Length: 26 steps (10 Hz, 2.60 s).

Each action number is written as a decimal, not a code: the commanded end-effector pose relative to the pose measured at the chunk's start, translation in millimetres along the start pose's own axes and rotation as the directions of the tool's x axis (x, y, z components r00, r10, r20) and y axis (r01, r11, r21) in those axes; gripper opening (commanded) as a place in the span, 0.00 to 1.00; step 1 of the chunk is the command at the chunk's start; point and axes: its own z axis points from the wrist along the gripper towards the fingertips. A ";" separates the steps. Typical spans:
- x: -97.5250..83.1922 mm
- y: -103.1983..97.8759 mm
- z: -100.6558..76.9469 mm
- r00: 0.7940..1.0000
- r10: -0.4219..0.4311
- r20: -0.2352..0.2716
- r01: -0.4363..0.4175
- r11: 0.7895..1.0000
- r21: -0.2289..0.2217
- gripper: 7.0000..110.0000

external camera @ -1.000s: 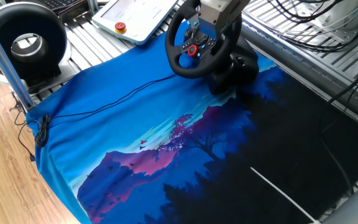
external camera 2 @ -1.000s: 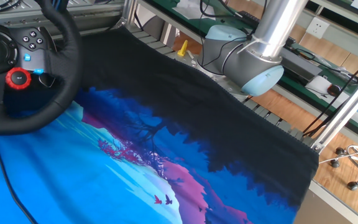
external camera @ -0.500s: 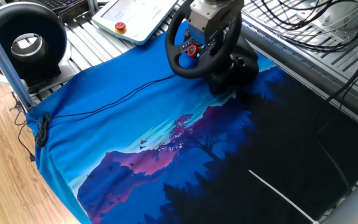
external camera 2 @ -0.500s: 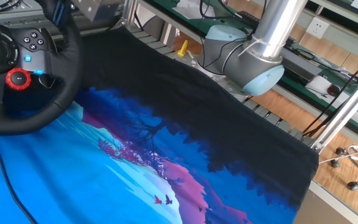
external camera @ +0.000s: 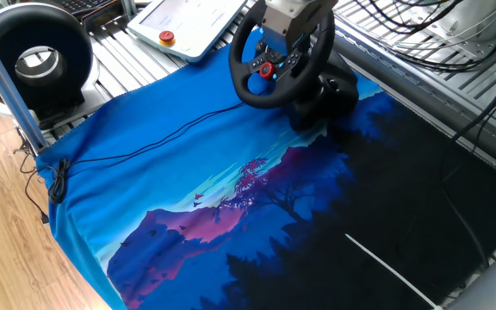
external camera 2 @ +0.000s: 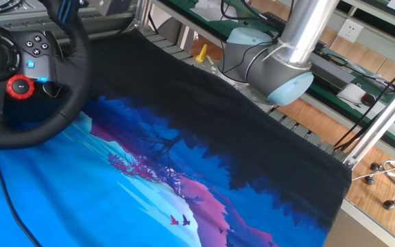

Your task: Rotate the steering wheel 90 degrees clockwise

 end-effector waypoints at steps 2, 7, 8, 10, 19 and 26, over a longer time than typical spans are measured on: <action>11.5 -31.3 -18.7 0.997 -0.067 -0.026 0.069 0.992 0.105 0.00; 15.9 -40.5 0.0 0.997 -0.060 -0.046 0.065 0.990 0.122 0.00; 14.1 -40.8 4.3 0.997 -0.061 -0.040 0.065 0.990 0.122 0.00; 13.1 -38.3 6.0 0.998 -0.055 -0.038 0.059 0.992 0.115 0.00; 3.2 4.6 19.6 0.999 0.030 -0.041 -0.030 1.000 0.007 0.00; 9.3 7.2 4.5 0.998 0.028 -0.056 -0.029 0.999 -0.015 0.00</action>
